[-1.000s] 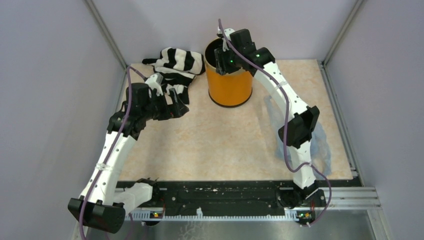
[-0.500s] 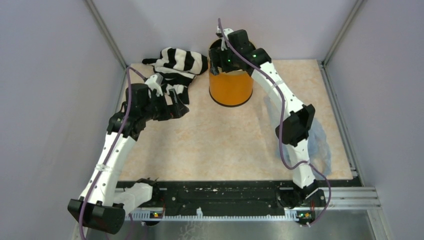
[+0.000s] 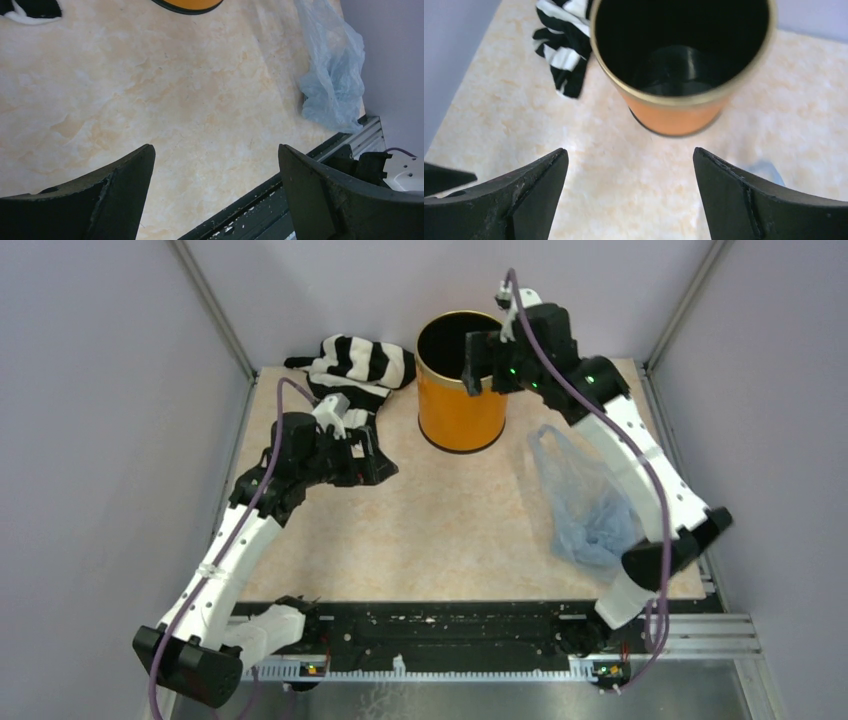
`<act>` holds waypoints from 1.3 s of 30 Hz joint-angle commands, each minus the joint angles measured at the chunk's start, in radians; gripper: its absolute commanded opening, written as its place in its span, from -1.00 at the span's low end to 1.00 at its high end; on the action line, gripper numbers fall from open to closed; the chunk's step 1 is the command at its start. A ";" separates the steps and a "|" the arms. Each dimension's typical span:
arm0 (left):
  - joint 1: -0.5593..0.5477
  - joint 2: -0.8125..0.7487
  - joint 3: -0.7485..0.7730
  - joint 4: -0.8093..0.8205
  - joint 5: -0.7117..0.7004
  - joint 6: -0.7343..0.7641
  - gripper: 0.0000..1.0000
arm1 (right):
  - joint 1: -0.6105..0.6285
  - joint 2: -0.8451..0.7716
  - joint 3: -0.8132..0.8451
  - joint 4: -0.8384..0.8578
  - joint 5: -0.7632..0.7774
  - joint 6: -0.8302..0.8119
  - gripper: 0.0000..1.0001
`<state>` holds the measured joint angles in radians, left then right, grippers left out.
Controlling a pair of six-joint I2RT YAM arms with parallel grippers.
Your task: Put the trash bags into the trash bin
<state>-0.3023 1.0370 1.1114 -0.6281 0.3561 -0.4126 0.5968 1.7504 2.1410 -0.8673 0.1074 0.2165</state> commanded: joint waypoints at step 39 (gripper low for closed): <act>-0.248 0.058 -0.229 0.279 -0.028 -0.191 0.97 | -0.118 -0.437 -1.228 0.629 0.311 0.083 -0.98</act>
<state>-0.5468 1.1210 0.8959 -0.4026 0.3317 -0.5808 0.4831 1.3708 0.8814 -0.2317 0.4931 0.2489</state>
